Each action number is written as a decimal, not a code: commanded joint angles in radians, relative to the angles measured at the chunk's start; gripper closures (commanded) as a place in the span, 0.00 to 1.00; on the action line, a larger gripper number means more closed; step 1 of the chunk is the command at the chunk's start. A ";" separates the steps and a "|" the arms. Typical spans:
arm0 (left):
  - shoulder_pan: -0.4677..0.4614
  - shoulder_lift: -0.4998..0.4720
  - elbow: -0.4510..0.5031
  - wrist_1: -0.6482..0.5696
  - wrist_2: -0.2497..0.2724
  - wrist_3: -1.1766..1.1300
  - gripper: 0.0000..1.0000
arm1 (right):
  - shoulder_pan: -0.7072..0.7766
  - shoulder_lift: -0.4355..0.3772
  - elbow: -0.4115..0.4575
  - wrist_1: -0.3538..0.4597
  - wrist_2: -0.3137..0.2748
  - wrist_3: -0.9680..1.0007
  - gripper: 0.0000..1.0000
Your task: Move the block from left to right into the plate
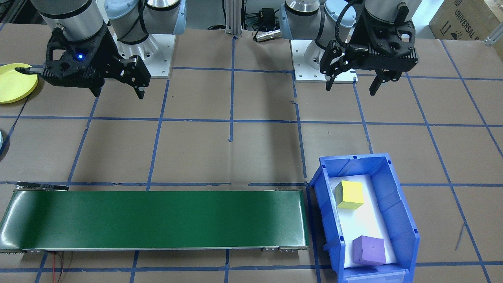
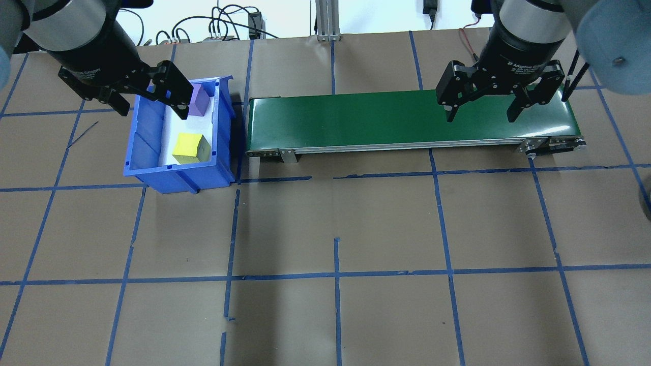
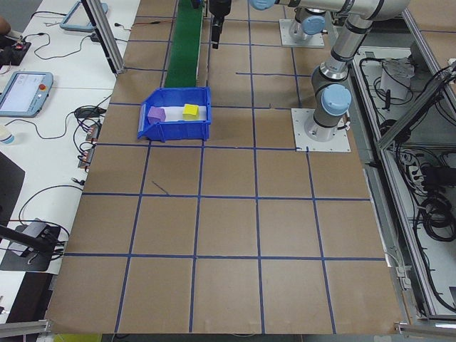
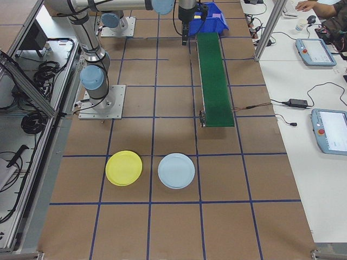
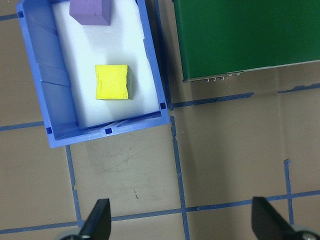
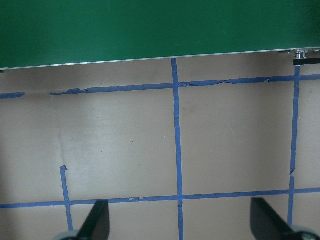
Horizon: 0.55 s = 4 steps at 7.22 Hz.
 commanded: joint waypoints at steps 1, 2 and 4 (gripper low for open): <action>0.031 -0.003 0.018 -0.002 -0.008 0.015 0.00 | 0.002 0.000 0.002 -0.002 0.003 0.000 0.00; 0.066 -0.044 0.018 0.007 -0.006 0.033 0.00 | 0.002 0.000 0.002 -0.002 0.003 0.000 0.00; 0.096 -0.194 0.000 0.068 0.010 0.122 0.00 | 0.002 0.000 0.002 -0.004 0.003 0.000 0.00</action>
